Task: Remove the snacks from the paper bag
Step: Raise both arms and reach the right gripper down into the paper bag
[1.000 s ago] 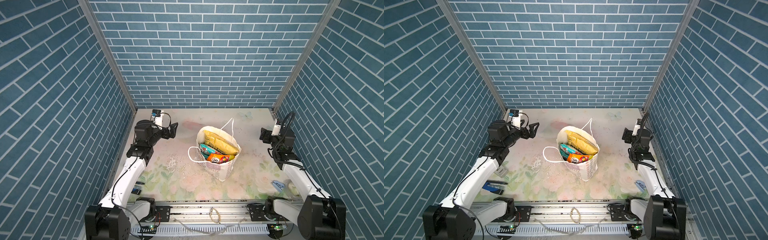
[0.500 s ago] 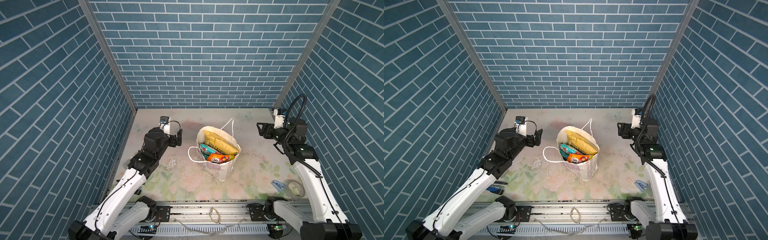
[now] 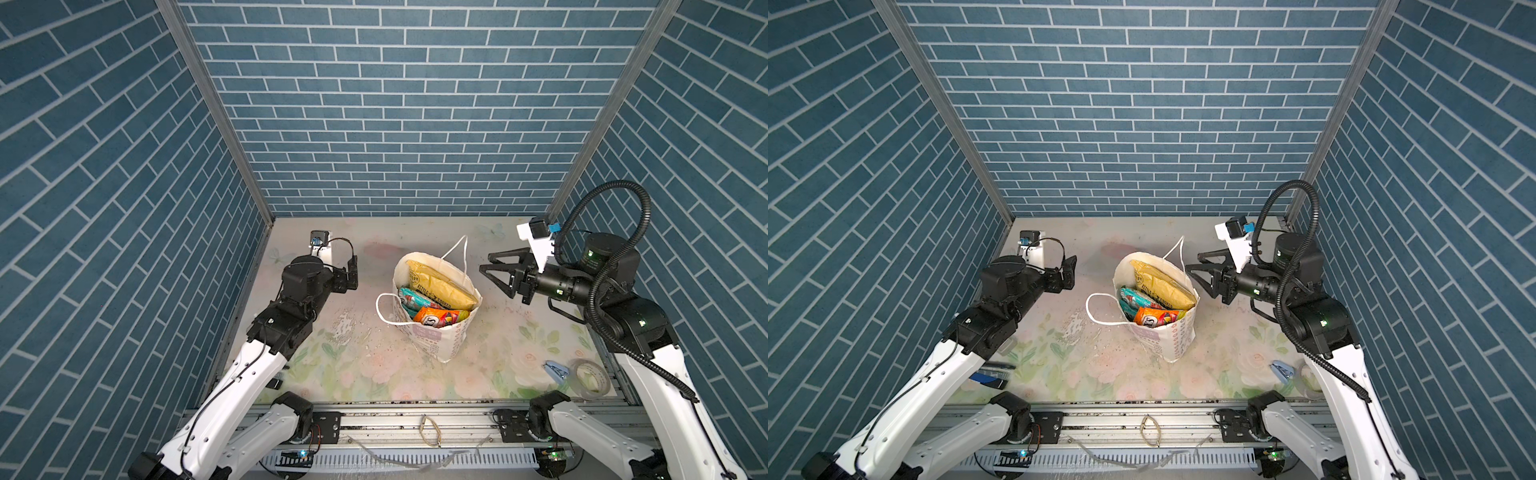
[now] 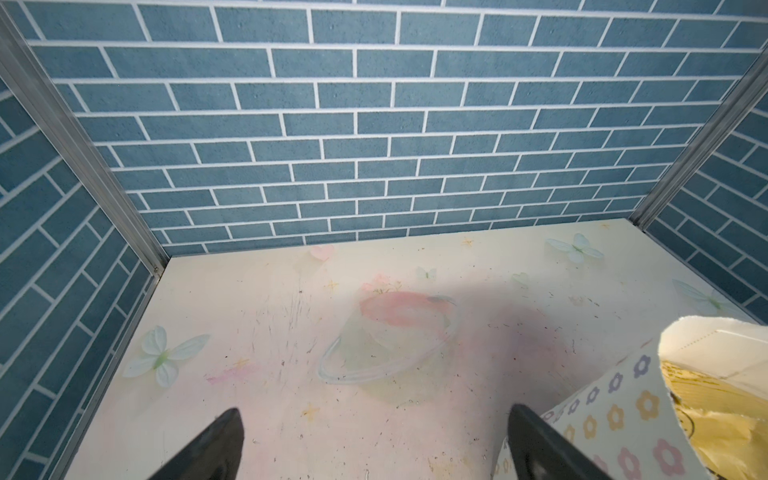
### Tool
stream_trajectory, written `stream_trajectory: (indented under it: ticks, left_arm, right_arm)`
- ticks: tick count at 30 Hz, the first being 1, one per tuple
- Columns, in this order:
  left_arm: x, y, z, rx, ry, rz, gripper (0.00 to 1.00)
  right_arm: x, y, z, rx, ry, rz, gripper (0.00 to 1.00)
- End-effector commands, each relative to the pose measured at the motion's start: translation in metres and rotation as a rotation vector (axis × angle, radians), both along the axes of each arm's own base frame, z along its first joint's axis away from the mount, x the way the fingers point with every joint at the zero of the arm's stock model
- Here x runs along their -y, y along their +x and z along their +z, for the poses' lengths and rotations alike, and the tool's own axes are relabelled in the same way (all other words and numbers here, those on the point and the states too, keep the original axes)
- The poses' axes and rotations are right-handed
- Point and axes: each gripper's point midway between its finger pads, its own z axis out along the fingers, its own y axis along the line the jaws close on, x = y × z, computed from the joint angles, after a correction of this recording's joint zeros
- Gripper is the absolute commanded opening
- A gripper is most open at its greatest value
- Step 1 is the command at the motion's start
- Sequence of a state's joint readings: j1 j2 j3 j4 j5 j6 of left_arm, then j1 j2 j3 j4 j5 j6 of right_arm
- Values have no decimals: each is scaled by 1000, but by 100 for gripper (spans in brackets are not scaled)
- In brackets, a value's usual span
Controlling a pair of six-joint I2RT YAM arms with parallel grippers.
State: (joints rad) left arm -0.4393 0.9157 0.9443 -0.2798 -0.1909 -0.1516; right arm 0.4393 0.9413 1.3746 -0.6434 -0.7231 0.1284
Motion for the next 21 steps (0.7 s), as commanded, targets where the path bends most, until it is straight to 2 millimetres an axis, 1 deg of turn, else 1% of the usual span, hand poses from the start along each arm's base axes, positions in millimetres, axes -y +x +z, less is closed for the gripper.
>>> stream_trajectory:
  ticks: [1,2,4,8,9,10,11,13,15,21]
  left_arm:
    - [1,3,13,17,-15,11,100]
    - [2,4,13,16,-17,7,100]
    - [5,7,13,11,-19,-1,100]
    - [9,11,9,-3,-21,-12,100]
    - [10,11,8,-8,-22,-13,100]
    - [10,12,6,-12,-20,-13,100]
    - [10,12,5,-14,-16,-14,99]
    - [11,13,4,-18,-13,-14,100]
    - [11,13,3,-20,-12,-16,100]
    - [10,14,1,-25,0,-11,100]
  right_arm:
    - [-19,-25,-21,-60,-81,156,38]
    - [-25,-27,-27,-72,-106,173,37]
    - [-37,-24,-46,-98,-196,183,38]
    - [-51,-16,-87,-101,-445,160,38]
    - [-55,-16,-97,-101,-505,165,37]
    - [-60,-17,-104,-98,-555,176,32]
    - [-63,-17,-111,-98,-597,185,29]
    - [-68,-13,-121,-84,-673,182,29]
    - [-68,-7,-128,-70,-724,162,29]
    - [-69,-12,-146,-102,-818,199,29]
